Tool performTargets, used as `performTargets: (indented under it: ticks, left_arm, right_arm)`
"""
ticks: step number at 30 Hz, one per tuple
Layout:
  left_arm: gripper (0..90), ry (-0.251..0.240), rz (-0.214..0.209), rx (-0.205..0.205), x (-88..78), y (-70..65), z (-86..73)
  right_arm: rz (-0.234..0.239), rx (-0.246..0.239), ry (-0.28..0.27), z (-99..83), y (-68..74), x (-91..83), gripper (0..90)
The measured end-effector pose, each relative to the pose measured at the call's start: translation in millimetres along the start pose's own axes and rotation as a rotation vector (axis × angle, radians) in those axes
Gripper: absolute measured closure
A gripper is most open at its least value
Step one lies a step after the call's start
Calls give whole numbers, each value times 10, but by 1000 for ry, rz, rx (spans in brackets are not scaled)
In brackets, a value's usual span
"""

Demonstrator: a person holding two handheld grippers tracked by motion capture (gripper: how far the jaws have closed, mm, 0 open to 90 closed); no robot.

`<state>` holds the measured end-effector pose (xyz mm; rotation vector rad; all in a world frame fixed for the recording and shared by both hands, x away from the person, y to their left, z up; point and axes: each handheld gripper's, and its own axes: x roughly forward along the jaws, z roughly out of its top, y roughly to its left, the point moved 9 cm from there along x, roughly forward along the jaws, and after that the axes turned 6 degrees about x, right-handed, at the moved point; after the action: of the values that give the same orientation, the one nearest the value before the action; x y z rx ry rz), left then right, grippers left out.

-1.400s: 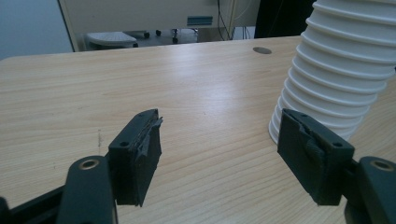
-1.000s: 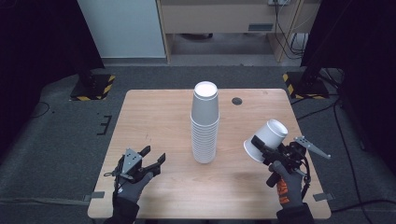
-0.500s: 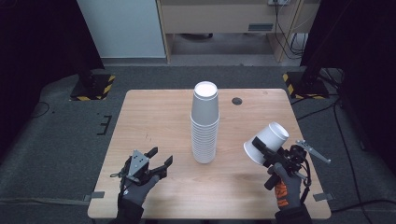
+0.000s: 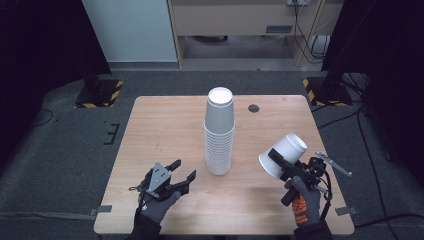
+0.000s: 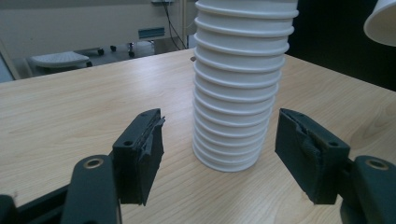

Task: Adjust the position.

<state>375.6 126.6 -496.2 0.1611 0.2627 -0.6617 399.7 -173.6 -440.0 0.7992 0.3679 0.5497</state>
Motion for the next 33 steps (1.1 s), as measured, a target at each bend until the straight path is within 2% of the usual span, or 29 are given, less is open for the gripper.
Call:
performTargets:
  ticks: [4, 14, 33]
  left_arm:
    - [314, -7, -15, 5, 23, -70, 26]
    - [320, -18, -50, 12, 99, -239, 81]
    - [353, -31, -85, 48, 207, -424, 180]
  right_arm:
    - [11, 34, 1, -19, -10, 8, 154]
    - [15, 66, -6, -20, -16, 3, 154]
    - [22, 80, 2, -51, -21, 27, 154]
